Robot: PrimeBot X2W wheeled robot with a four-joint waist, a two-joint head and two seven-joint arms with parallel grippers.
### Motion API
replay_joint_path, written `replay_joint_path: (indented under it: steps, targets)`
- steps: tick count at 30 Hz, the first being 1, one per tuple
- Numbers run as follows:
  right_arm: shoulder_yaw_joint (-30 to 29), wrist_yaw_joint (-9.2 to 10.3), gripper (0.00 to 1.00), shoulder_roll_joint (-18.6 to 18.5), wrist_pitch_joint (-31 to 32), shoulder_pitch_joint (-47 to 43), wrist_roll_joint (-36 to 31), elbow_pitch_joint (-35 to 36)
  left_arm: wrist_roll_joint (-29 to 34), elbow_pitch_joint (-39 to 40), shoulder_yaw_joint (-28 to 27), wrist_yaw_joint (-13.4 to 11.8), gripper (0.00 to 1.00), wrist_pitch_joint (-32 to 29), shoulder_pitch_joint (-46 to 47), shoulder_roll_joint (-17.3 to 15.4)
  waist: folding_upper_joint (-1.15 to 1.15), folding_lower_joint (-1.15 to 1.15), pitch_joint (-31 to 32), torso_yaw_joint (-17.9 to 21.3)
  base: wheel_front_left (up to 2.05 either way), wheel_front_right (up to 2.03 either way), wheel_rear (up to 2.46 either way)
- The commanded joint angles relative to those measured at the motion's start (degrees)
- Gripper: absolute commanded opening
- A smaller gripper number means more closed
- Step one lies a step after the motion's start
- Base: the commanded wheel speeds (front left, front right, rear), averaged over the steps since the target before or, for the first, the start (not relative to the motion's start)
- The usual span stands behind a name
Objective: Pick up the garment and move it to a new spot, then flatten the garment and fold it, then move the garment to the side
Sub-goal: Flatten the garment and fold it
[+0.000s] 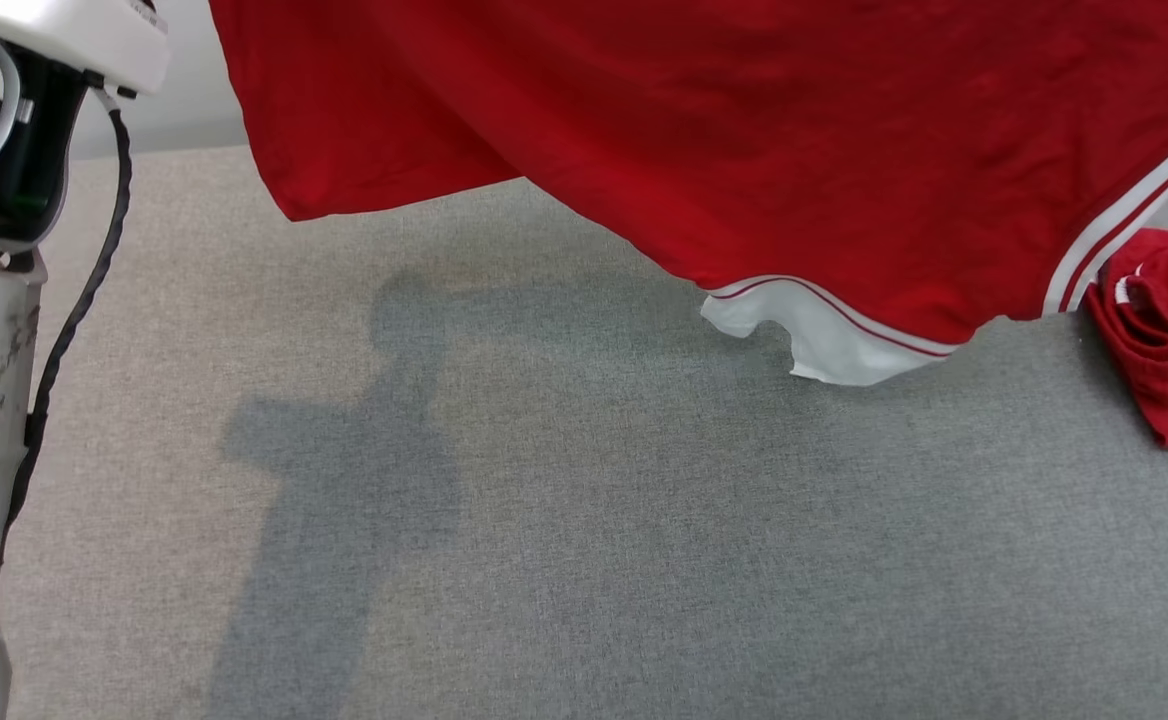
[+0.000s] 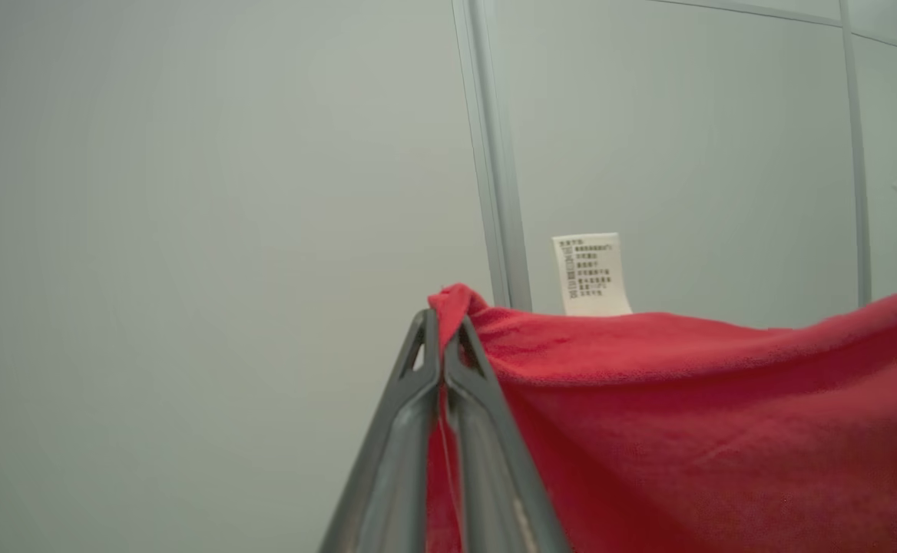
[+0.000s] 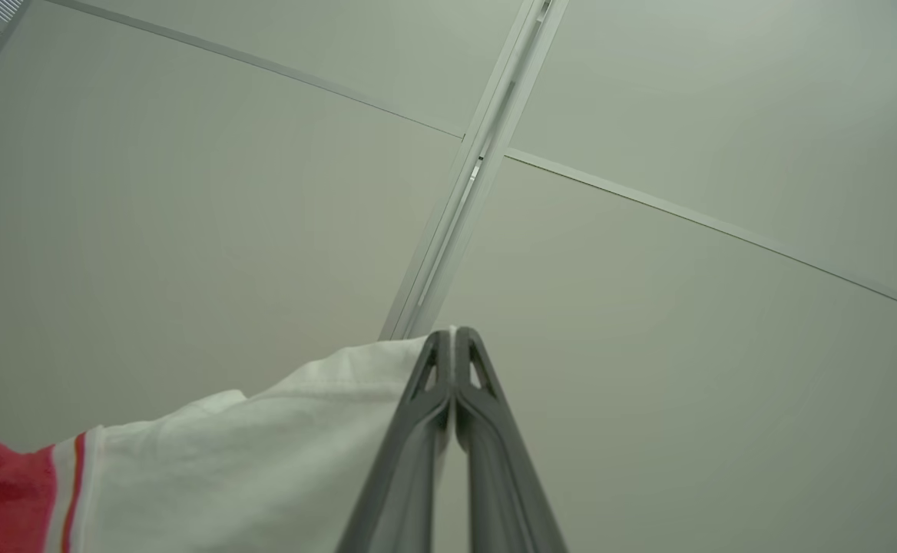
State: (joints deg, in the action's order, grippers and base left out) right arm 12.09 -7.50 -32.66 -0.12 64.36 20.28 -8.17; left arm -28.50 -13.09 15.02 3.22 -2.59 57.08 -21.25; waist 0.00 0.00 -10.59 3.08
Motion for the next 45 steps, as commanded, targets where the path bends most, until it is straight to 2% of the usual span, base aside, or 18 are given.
replay_joint_path:
  steps: [1,5,10,15,20,25,35,40,45]
  targets:
    - [1.06,0.01,0.00,0.36,-0.17,1.21,1.53,-2.32,-1.11,-1.48,-0.10,0.25,0.00,-0.26,1.60,0.62,0.00,0.00,-0.98,-0.01,0.00,0.00,0.00]
    - [2.56,0.01,0.00,1.41,-0.74,3.38,3.20,-5.67,-1.69,-4.28,-0.06,0.61,0.00,0.14,3.93,1.56,0.00,0.00,-2.74,-0.01,0.00,0.00,0.00]
    - [4.84,0.00,0.00,4.42,-2.50,9.07,5.25,-13.14,-1.85,-11.91,0.20,1.39,0.00,3.11,10.43,3.71,0.00,0.00,-6.33,-0.22,0.00,0.00,0.00]
    - [5.88,0.01,0.00,8.26,-6.07,17.86,7.17,-22.54,-1.99,-21.49,0.16,2.21,0.00,7.75,19.76,6.36,0.00,0.00,-9.33,-0.95,0.00,0.00,0.00]
    - [4.43,0.00,0.00,12.09,-11.49,25.52,8.60,-32.96,-1.17,-30.78,0.74,2.84,0.00,13.32,27.95,8.75,0.00,0.00,-10.78,-2.08,0.00,0.00,0.00]
    - [4.71,0.00,0.00,15.59,-13.64,28.96,10.36,-41.13,-2.60,-38.48,-0.26,3.35,0.00,16.21,31.85,9.98,0.00,0.00,-12.66,-2.29,0.00,0.00,0.00]
    - [8.66,0.00,0.00,19.08,-14.31,18.19,16.07,-53.76,-10.09,-53.90,-2.37,4.27,0.00,16.77,21.25,12.25,0.00,0.00,-16.53,-1.57,0.00,0.00,0.00]
    - [10.60,0.00,0.00,20.32,-14.62,9.26,20.51,-55.15,-14.78,-54.95,-2.70,4.32,0.00,17.15,12.48,13.63,0.00,0.00,-17.50,-1.28,0.00,0.00,0.00]
    - [13.01,0.00,0.00,20.09,-15.02,-2.23,25.79,-51.67,-18.41,-51.92,-1.62,4.29,0.00,17.61,2.75,14.33,0.00,0.00,-16.86,-1.25,0.00,0.00,0.00]
